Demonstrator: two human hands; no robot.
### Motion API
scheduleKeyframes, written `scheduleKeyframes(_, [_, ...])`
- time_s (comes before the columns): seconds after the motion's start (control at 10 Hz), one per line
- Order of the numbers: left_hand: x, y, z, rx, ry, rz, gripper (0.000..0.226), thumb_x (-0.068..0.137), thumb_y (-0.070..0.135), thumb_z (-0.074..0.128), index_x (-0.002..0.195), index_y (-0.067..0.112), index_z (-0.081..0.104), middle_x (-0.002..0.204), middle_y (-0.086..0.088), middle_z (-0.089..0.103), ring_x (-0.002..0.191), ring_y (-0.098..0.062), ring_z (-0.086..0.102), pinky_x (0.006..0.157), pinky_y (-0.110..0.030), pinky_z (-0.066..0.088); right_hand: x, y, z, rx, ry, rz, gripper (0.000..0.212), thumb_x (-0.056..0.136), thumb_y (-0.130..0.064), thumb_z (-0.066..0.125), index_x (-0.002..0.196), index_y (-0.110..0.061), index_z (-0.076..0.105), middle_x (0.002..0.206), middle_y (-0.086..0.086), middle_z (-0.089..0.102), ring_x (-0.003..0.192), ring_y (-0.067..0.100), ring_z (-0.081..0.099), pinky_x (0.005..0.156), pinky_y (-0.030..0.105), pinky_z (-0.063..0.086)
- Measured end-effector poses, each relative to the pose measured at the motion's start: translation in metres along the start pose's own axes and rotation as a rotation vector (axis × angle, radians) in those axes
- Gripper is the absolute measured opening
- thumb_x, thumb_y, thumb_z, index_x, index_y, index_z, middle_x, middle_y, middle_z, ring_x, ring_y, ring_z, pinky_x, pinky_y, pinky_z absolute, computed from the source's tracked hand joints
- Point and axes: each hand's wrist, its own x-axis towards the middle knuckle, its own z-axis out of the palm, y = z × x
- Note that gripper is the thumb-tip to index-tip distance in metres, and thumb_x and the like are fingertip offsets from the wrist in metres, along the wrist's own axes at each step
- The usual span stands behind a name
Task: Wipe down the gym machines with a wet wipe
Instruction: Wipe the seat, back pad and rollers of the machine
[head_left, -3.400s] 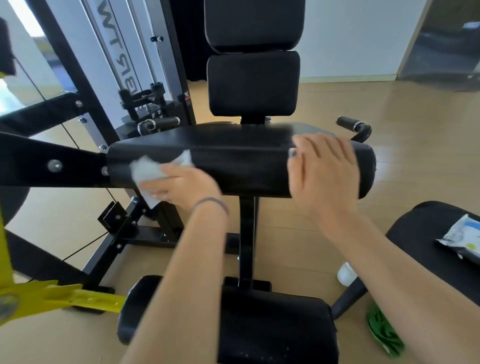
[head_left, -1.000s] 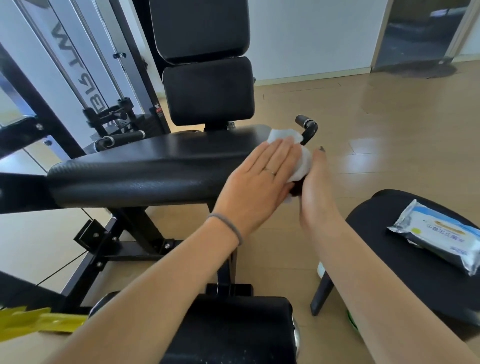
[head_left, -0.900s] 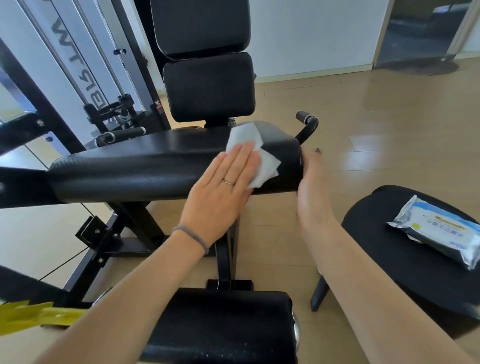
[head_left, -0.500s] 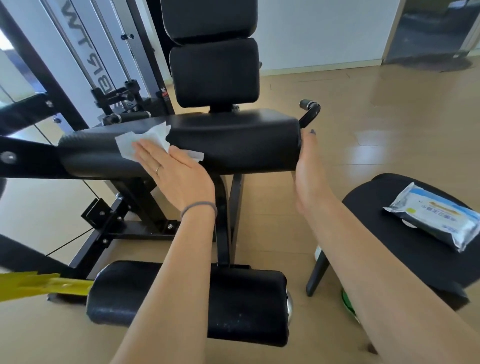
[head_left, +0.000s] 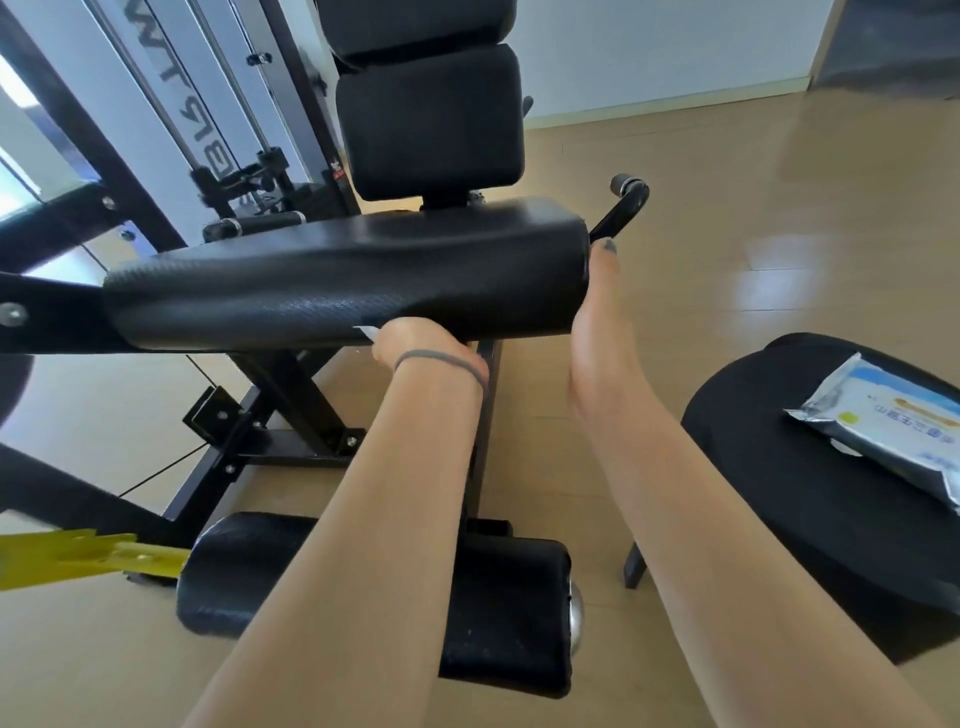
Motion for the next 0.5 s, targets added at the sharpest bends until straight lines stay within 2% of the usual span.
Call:
scheduleKeyframes(0.1, [-0.022, -0.011, 0.025, -0.450, -0.581, 0.092, 0.046, 0.103, 0.037, 0.034, 0.148, 0.043, 0.040, 0.147, 0.012, 0.051, 0.142, -0.014, 0.039, 0.117, -0.044, 0.033, -0.001, 0.004, 0.000, -0.064, 0.012, -0.085, 0.055, 0.109, -0.052, 0.025, 0.151, -0.021, 0.044, 0.125, -0.015, 0.060, 0.085, -0.020, 0.058, 0.079, 0.002, 0.042])
scheduleKeyframes(0.2, [-0.043, -0.011, 0.027, -1.097, -0.849, -0.307, 0.045, 0.101, 0.039, 0.027, 0.139, 0.054, 0.047, 0.138, 0.022, 0.058, 0.143, -0.006, 0.035, 0.106, -0.047, 0.038, 0.008, 0.015, -0.001, -0.011, 0.017, -0.106, 0.050, 0.106, -0.055, 0.031, 0.140, -0.028, 0.056, 0.118, -0.009, 0.068, 0.108, 0.006, 0.065, 0.100, 0.027, 0.051])
scheduleKeyframes(0.3, [-0.038, -0.021, 0.041, -0.882, -0.512, -0.209, 0.040, 0.105, 0.019, 0.038, 0.138, 0.001, 0.053, 0.129, -0.021, 0.062, 0.119, -0.037, 0.057, 0.088, -0.037, 0.048, 0.013, 0.018, -0.001, -0.007, 0.036, -0.115, 0.049, 0.107, -0.055, 0.028, 0.139, -0.030, 0.056, 0.123, -0.011, 0.066, 0.110, 0.003, 0.061, 0.103, 0.028, 0.045])
scheduleKeyframes(0.4, [-0.028, -0.015, 0.013, -0.982, -0.468, -0.173, 0.042, 0.102, 0.023, 0.037, 0.138, 0.006, 0.054, 0.133, -0.025, 0.060, 0.120, -0.039, 0.057, 0.100, -0.046, 0.050, 0.013, 0.015, -0.001, -0.155, 0.017, -0.172, 0.050, 0.110, -0.049, 0.022, 0.145, -0.025, 0.048, 0.133, -0.014, 0.061, 0.108, -0.011, 0.058, 0.087, 0.005, 0.042])
scheduleKeyframes(0.5, [0.002, -0.009, -0.038, -0.820, -0.265, -0.182, 0.024, 0.100, 0.009, 0.055, 0.105, -0.014, 0.058, 0.141, -0.033, 0.049, 0.134, -0.039, 0.044, 0.092, -0.021, 0.045, 0.020, 0.017, 0.000, -0.005, 0.019, -0.112, 0.058, 0.109, -0.052, 0.021, 0.162, -0.027, 0.022, 0.164, -0.007, 0.031, 0.149, 0.007, 0.028, 0.108, 0.017, 0.021])
